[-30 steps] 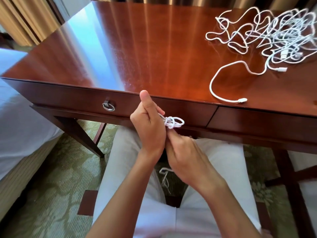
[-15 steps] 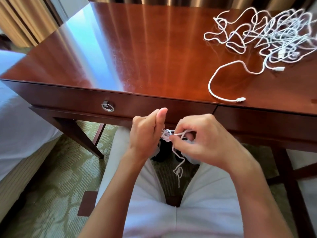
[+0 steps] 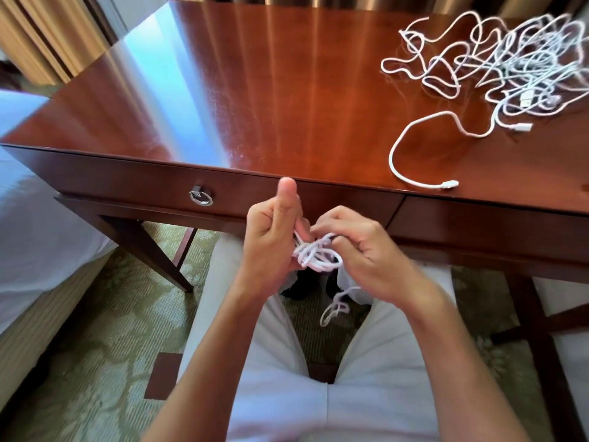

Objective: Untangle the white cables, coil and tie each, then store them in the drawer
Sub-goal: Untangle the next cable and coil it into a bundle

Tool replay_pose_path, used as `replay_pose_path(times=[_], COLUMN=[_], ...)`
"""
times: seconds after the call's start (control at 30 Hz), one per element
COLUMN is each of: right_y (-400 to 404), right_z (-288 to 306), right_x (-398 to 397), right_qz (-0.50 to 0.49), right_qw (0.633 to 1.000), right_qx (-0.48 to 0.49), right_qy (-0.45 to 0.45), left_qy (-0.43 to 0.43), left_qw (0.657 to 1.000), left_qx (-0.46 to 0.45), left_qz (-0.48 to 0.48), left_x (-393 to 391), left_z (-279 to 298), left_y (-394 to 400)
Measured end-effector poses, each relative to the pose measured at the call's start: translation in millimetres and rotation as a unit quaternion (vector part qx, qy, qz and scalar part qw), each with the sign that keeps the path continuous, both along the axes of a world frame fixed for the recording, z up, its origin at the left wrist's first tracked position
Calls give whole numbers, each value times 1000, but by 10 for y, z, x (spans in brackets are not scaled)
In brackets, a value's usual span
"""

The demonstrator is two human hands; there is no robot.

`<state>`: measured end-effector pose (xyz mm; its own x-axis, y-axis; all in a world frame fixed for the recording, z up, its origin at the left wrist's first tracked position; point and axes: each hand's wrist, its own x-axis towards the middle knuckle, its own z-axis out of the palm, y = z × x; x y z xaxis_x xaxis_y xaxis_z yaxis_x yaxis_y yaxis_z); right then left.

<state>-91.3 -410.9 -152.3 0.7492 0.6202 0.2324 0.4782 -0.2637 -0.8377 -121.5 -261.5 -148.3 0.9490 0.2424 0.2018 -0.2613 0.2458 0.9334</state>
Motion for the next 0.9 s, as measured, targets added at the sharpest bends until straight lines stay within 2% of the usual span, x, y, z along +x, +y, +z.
replay_pose_path(times=[0.07, 0.13, 0.2, 0.3, 0.4, 0.57, 0.67, 0.77, 0.9], right_y=[50, 63, 48, 69, 108, 232, 240, 191, 172], right_z=[-69, -66, -100, -124, -37, 99, 182, 198, 127], right_x=[-40, -64, -57, -88, -219, -458, -451, -374, -336], right_qz=[-22, -72, -86, -44, 4, 22, 19, -4, -125], right_qw=[999, 985, 980, 978, 955, 934, 950, 966, 969], right_qx=[13, 56, 9, -146, -274, -356, -312, -251, -210], right_qy=[38, 148, 178, 145, 111, 21, 18, 64, 34], left_qy=[25, 44, 65, 87, 92, 111, 100, 79, 61], left_qw=[998, 994, 988, 971, 955, 935, 933, 931, 920], left_qx=[-55, -75, -114, -177, -186, -102, -21, 34, 48], left_qz=[34, 59, 77, 137, 212, 321, 345, 356, 383], left_x=[33, 50, 63, 132, 249, 389, 391, 373, 392], left_z=[32, 64, 96, 130, 87, -151, -275, -258, -193], left_y=[5, 41, 76, 110, 120, 145, 173, 162, 161])
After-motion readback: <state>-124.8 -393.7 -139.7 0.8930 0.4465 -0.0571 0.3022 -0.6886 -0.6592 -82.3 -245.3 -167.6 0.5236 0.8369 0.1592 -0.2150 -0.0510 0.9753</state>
